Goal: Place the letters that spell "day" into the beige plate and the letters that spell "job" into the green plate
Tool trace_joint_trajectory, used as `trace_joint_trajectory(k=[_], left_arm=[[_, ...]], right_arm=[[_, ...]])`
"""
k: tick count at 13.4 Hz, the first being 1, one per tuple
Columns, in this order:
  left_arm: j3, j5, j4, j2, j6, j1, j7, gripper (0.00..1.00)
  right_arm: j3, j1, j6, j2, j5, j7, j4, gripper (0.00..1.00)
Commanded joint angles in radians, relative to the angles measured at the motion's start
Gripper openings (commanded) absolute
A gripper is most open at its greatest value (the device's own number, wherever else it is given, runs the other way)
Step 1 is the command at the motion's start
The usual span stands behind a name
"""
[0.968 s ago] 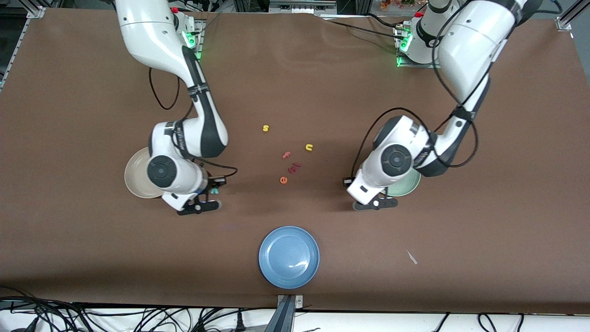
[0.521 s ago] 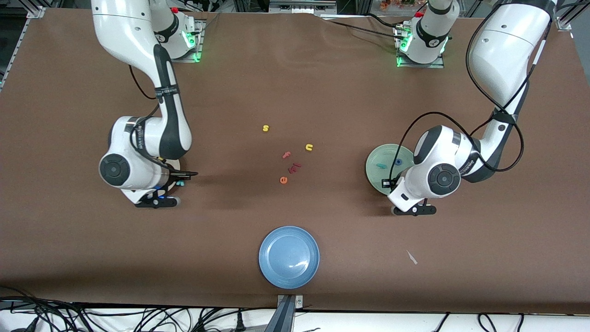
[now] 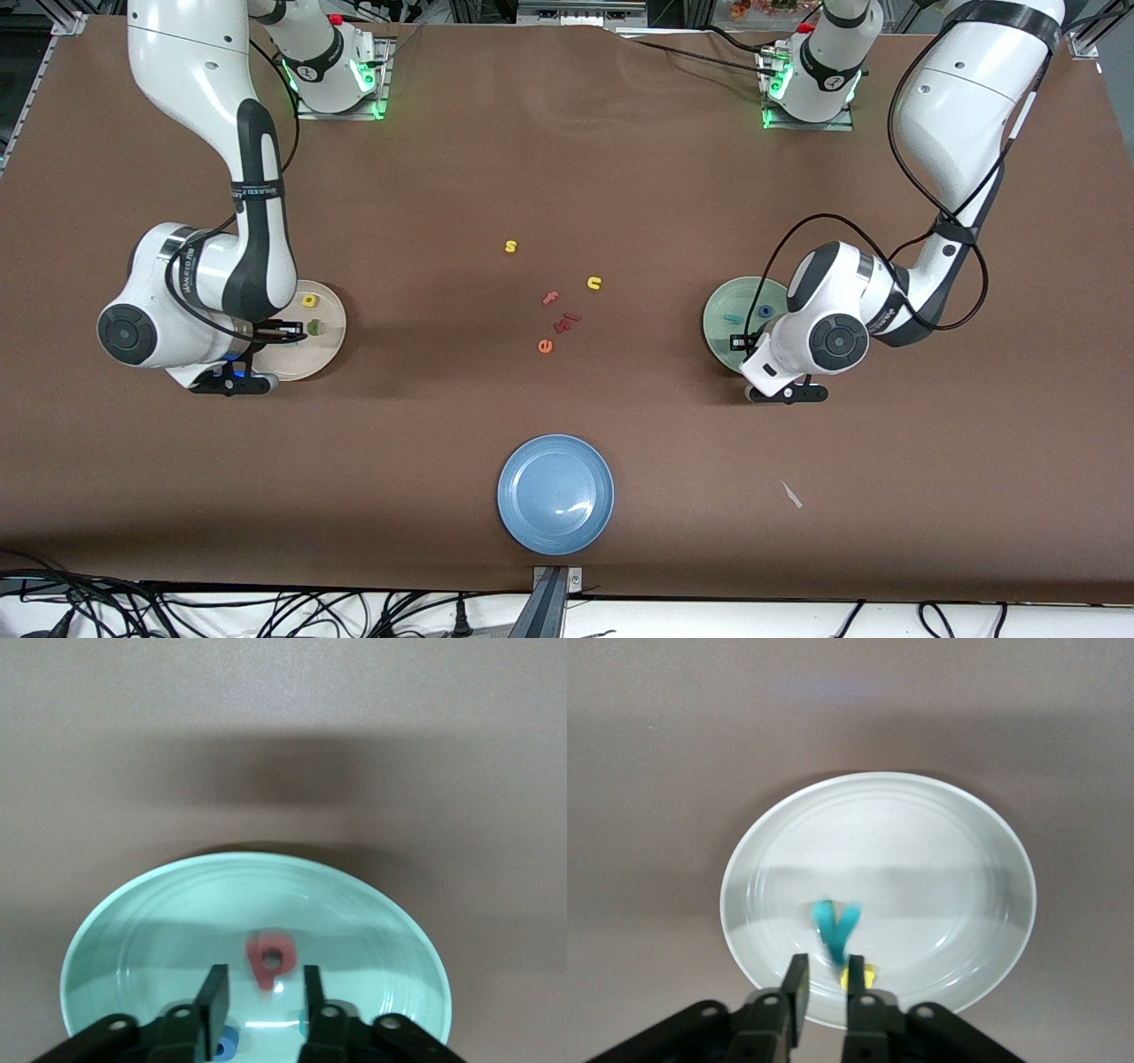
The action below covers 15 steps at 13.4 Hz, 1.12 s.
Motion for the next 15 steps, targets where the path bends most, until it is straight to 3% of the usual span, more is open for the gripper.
trace_joint_trajectory(k=[1,6,12,13,15], left_arm=[[-0.011,0.032,0.008,-0.004,0.002,0.013,0.008,1.0],[-0.014,0.03,0.023,-0.1,-0.013,0.023,0.003,1.0],[-0.032,0.018,0.028,-0.344,-0.187,0.013,0.015,1.0],[-0.034,0.018,0.04,-0.378,-0.216,0.013,0.015,1.0],[-0.028,0.009,0.098,-0.409,-0.3,0.013,0.027,1.0]], right_arm=[[-0.001,0.057,-0.023,-0.012,0.01,0.057,0.013,1.0],[-0.001,0.139,-0.087,-0.019,0.01,0.191,0.054,1.0],[0.002,0.17,-0.202,-0.051,-0.007,0.281,0.133,1.0],[0.029,0.164,-0.196,-0.094,-0.053,0.318,0.116,1.0],[0.178,0.115,-0.167,-0.229,-0.267,0.361,0.044,1.0]])
